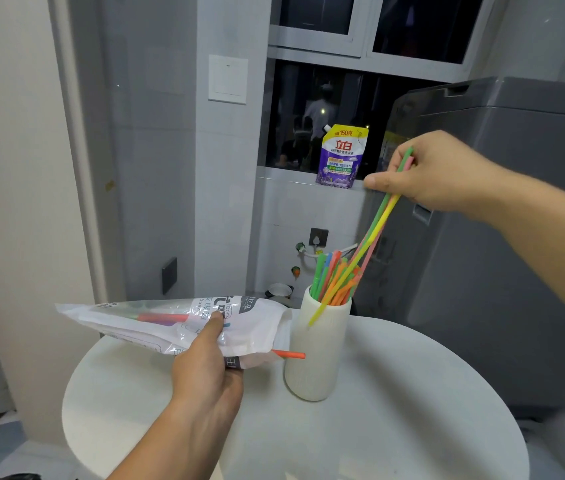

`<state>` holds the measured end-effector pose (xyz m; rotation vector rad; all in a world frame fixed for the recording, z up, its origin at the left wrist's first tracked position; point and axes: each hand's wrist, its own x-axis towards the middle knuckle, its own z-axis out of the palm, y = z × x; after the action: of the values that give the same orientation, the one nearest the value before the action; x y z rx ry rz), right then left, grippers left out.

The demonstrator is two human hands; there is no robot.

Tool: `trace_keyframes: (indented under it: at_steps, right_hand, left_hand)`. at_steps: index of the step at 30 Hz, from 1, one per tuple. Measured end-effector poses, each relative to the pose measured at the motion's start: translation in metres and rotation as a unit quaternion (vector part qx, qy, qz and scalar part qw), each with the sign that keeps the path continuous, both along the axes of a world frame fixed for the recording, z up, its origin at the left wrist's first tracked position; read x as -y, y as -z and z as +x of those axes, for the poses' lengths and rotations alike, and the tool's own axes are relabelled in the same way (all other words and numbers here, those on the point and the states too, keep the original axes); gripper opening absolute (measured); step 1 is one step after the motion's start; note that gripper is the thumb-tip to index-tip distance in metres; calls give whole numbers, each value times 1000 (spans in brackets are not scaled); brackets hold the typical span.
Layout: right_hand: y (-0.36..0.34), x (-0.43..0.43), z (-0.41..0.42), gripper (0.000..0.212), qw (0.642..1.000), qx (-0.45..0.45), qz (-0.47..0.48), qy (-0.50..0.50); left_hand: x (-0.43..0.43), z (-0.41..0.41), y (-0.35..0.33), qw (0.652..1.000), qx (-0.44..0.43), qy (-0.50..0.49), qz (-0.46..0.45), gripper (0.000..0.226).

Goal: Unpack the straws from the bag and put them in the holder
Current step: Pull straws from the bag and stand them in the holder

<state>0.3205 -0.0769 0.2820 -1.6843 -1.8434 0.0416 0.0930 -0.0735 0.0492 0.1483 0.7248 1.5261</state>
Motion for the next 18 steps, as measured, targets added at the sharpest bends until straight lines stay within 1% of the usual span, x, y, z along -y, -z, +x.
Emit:
trace_keyframes:
  at_steps: [2, 4, 6, 10, 13, 18]
  right_hand:
    - [11, -6, 0, 34, 1000, 14, 1, 5]
    - [21, -10, -2, 38, 999, 30, -6, 10]
    - [31, -13, -4, 36, 999, 33, -15, 10]
    - [52, -19, -3, 39, 1000, 15, -23, 14]
    - [68, -23, 0, 42, 999, 9, -50, 18]
    - [88, -23, 4, 42, 996, -33, -79, 21]
  left_hand:
    - [0, 0, 0, 1000, -2, 3, -1, 28]
    - [0, 0, 0, 1000, -2, 6, 3, 30]
    - [-1, -1, 1, 1000, -4, 6, 7, 33]
    - [0, -2, 1, 1000, -3, 7, 10, 28]
    - [0, -1, 1, 1000, -11, 10, 15, 23]
    - [0, -1, 3, 999, -25, 8, 31, 31]
